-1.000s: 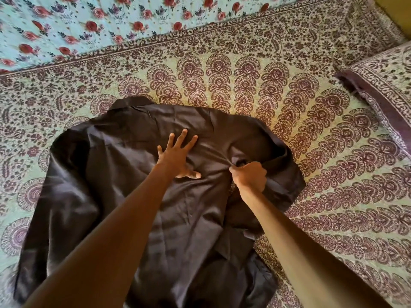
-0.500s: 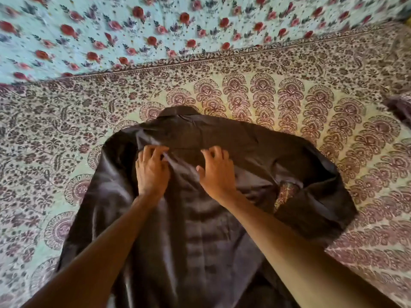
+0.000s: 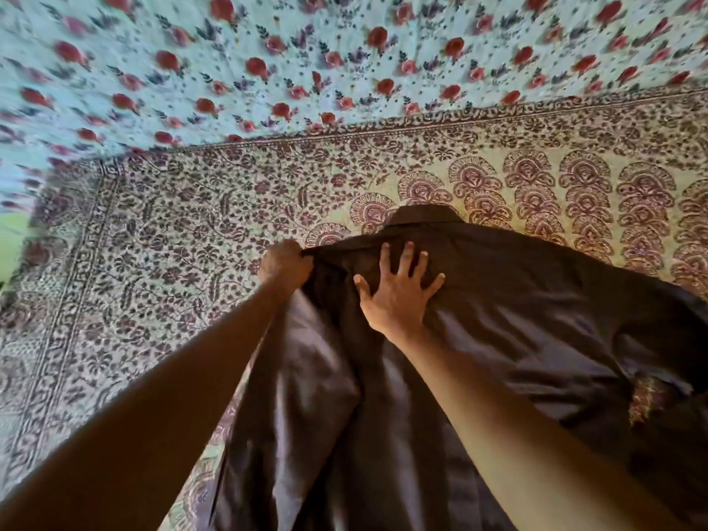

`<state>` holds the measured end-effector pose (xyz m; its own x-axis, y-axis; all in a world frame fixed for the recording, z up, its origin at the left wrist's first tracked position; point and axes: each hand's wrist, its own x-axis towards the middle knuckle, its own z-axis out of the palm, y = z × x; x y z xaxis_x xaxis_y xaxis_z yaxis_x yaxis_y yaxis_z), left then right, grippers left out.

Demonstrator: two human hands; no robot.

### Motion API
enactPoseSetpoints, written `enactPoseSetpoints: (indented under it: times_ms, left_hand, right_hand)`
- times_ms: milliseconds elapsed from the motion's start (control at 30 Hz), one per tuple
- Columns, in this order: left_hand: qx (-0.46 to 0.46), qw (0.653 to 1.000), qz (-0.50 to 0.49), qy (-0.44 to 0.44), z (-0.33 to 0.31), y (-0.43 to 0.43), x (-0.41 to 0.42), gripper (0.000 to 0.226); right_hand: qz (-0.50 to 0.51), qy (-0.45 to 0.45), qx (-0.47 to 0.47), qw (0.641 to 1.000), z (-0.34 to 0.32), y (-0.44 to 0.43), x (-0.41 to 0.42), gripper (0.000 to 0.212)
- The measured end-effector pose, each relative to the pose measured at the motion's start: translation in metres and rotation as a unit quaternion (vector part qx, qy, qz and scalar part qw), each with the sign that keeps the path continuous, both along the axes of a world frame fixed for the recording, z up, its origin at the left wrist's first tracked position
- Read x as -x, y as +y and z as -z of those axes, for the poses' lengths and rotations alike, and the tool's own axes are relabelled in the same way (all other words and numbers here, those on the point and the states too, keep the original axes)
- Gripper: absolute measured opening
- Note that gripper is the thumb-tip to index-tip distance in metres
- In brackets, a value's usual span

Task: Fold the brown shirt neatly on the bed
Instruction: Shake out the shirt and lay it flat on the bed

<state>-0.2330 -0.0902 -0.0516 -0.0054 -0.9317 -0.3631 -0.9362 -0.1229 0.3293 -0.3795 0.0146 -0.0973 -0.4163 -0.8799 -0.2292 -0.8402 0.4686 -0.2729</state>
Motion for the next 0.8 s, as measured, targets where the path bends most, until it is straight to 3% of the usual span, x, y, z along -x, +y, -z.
enactPoseSetpoints:
  times_ms: [100,167,300,500,600,667,767,800]
  left_hand:
    - [-0.112,0.984,-0.040,0.134,-0.011,-0.032,-0.013,0.041]
    - [-0.150,0.972,-0.053,0.171,-0.014,-0.042,-0.018,0.044]
    - [-0.115,0.989,0.005,0.095,0.005,-0.041,-0.020,0.043]
    - [-0.071,0.990,-0.007,0.123,0.025,-0.030,-0.030,0.036]
    - [-0.059,0.995,0.008,0.084,0.018,-0.028,-0.025,0.035]
    - [-0.017,0.998,-0.001,0.052,0.014,-0.023,-0.016,0.025]
    - [0.206,0.977,0.043,-0.033,0.007,0.005,0.001,0.026]
    - [0.256,0.964,0.068,-0.015,0.003,0.022,0.007,0.028]
  right_hand:
    - [-0.015,0.084,-0.009,0.996,-0.001,-0.005,-0.002,0.082]
    - [-0.023,0.114,-0.011,0.993,-0.004,-0.014,0.001,0.084]
    - [-0.033,0.104,-0.023,0.994,-0.012,-0.032,0.010,0.083]
    - [-0.043,0.078,-0.089,0.992,-0.022,-0.037,0.012,0.088]
    - [-0.030,0.042,-0.135,0.989,-0.043,-0.050,0.023,0.078]
    - [-0.025,0.058,-0.096,0.993,-0.056,-0.060,0.035,0.062]
    - [-0.060,0.052,-0.041,0.996,-0.051,-0.067,0.059,0.044]
    - [-0.071,0.020,-0.043,0.996,-0.047,-0.066,0.066,0.042]
